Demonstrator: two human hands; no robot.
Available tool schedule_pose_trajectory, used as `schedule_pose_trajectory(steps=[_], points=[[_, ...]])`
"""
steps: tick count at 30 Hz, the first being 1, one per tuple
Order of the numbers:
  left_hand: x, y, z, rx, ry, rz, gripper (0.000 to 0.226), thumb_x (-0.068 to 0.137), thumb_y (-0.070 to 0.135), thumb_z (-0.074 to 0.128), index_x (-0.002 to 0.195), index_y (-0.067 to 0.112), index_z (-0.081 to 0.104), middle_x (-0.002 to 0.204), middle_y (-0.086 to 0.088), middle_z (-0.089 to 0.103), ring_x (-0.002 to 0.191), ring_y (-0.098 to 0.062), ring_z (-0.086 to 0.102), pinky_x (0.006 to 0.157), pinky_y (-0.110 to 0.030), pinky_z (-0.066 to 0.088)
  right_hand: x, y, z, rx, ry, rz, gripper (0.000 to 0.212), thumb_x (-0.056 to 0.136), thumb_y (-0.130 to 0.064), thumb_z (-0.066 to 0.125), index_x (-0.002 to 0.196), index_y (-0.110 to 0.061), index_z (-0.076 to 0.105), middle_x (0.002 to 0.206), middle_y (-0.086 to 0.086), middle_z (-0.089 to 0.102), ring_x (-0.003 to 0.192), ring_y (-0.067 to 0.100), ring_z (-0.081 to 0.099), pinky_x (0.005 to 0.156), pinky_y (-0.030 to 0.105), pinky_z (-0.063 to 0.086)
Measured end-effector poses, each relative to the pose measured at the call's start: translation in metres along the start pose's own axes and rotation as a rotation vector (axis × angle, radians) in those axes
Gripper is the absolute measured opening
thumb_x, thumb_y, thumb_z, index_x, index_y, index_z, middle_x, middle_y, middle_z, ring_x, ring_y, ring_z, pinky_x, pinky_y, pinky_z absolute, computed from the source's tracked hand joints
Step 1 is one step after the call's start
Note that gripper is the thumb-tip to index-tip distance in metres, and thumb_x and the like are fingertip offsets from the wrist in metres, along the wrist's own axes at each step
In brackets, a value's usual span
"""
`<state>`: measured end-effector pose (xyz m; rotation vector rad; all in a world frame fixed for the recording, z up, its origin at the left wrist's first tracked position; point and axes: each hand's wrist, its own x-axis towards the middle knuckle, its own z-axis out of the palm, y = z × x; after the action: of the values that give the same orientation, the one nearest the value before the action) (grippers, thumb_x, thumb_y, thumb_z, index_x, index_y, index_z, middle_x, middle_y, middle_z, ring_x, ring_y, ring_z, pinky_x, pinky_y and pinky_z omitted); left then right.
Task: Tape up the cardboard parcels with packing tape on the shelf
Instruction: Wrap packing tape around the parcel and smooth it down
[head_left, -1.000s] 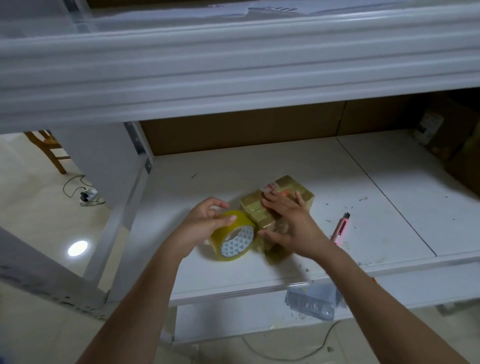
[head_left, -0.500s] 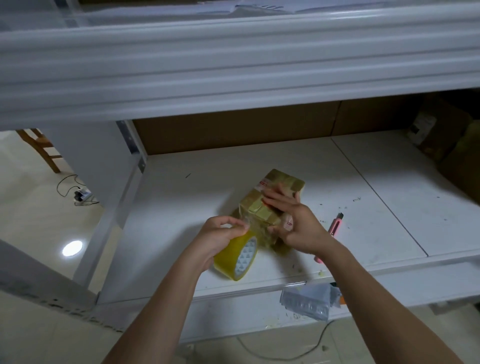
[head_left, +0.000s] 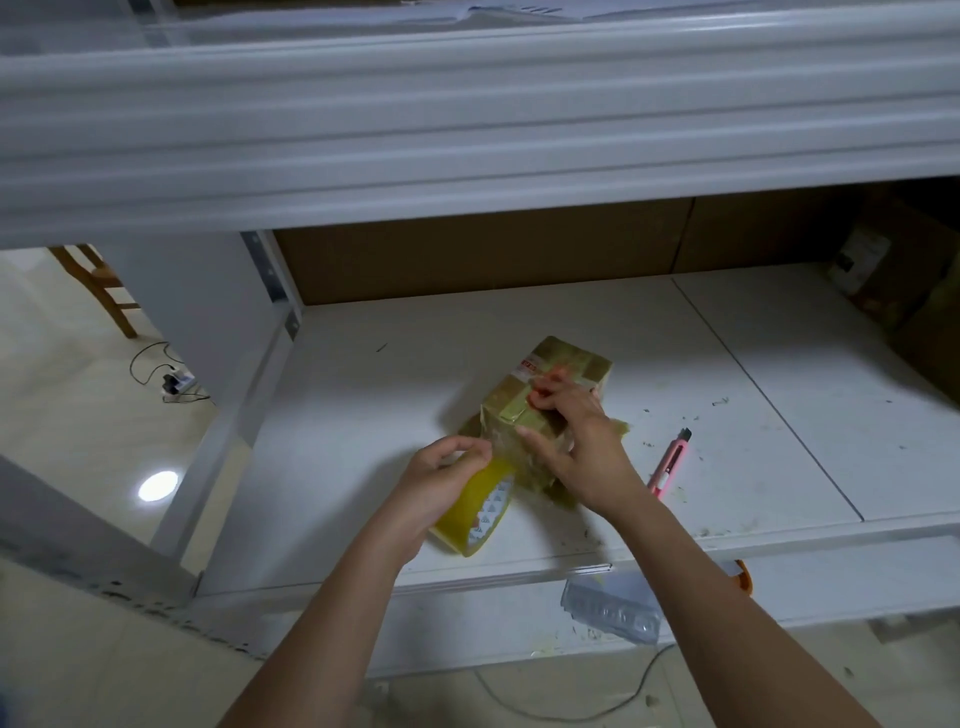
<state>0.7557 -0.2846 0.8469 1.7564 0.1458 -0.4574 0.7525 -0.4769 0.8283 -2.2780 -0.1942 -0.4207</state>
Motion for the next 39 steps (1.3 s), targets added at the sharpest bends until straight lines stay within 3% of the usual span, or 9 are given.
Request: schedule_pose_trajectory(steps=[5,16,20,27,31,33,36,37,39], points=[[-0.003,0.007,-0.001,0.114,0.003,-0.054,0.018,0.087,0.035,0.072,0.09,0.018,0.074,0.085,-0.006,0.076,0.072,-0.023,0.07,0.055,-0.025,0.055,0.007,0.011,-0.007,0.024,-0.048,-0.006,0.051,0.087,-0.052,0.061,0.12,-0.013,0.062,0.137,-0.002,0.055,0.138,0.013,0.037,0.113,0.043,0.035],[-0.002,0.007,0.012,0.003,0.079,-0.069,0.013,0.088,0.029,0.072,0.084,0.017,0.074,0.09,-0.009,0.075,0.081,-0.023,0.07,0.079,-0.033,0.056,0.011,0.001,0.005,-0.012,0.074,0.035,0.053,0.074,-0.045,0.08,0.11,-0.012,0.062,0.125,0.002,0.059,0.125,0.016,0.046,0.102,0.038,0.046],[0.006,0.004,0.015,-0.043,0.176,-0.061,0.007,0.083,0.022,0.077,0.082,0.016,0.074,0.085,-0.008,0.075,0.075,-0.022,0.07,0.072,-0.03,0.056,0.009,0.007,0.01,0.0,0.078,0.005,0.05,0.072,-0.035,0.083,0.111,-0.01,0.062,0.128,0.004,0.059,0.132,0.02,0.043,0.107,0.044,0.043],[0.01,0.008,0.023,-0.058,0.26,-0.056,0.005,0.081,0.013,0.076,0.085,0.01,0.076,0.08,-0.009,0.074,0.07,-0.024,0.072,0.063,-0.026,0.056,0.009,0.008,0.021,0.0,0.165,-0.033,0.046,0.072,-0.028,0.084,0.108,-0.009,0.063,0.12,0.004,0.061,0.115,0.006,0.043,0.098,0.026,0.039],[0.01,0.008,0.026,-0.036,0.303,-0.037,0.001,0.08,0.012,0.075,0.079,0.013,0.075,0.083,-0.009,0.074,0.078,-0.027,0.071,0.071,-0.033,0.057,0.009,0.008,0.0,0.049,-0.013,-0.032,0.051,0.078,-0.036,0.079,0.12,-0.013,0.062,0.137,-0.003,0.054,0.132,0.009,0.039,0.114,0.032,0.034],[0.01,0.008,0.028,-0.026,0.306,-0.029,0.005,0.078,0.012,0.076,0.075,0.015,0.074,0.084,-0.01,0.074,0.081,-0.03,0.071,0.078,-0.039,0.058,0.0,0.012,-0.021,0.105,-0.057,-0.038,0.051,0.084,-0.036,0.073,0.131,-0.022,0.059,0.147,-0.011,0.045,0.144,0.006,0.026,0.118,0.021,0.019],[0.011,0.01,0.029,-0.03,0.309,-0.034,0.003,0.079,0.012,0.077,0.078,0.014,0.074,0.086,-0.011,0.074,0.083,-0.031,0.071,0.08,-0.04,0.058,-0.027,0.032,-0.044,0.074,0.27,0.068,0.028,0.092,-0.027,0.066,0.119,-0.022,0.066,0.128,-0.007,0.061,0.128,0.011,0.049,0.106,0.023,0.04],[0.011,0.01,0.029,-0.034,0.309,-0.035,0.003,0.079,0.012,0.077,0.08,0.012,0.074,0.086,-0.012,0.074,0.084,-0.031,0.071,0.079,-0.039,0.058,-0.036,0.041,-0.048,0.025,0.403,0.181,0.017,0.093,-0.023,0.063,0.109,-0.019,0.068,0.114,-0.004,0.065,0.112,0.015,0.059,0.092,0.028,0.049],[0.012,0.01,0.03,-0.028,0.306,-0.036,0.003,0.079,0.011,0.076,0.081,0.01,0.074,0.085,-0.013,0.074,0.084,-0.032,0.071,0.078,-0.039,0.057,-0.048,0.055,-0.057,-0.121,0.463,0.514,0.012,0.095,-0.025,0.057,0.093,-0.015,0.064,0.095,0.003,0.066,0.082,0.019,0.06,0.067,0.032,0.049]])
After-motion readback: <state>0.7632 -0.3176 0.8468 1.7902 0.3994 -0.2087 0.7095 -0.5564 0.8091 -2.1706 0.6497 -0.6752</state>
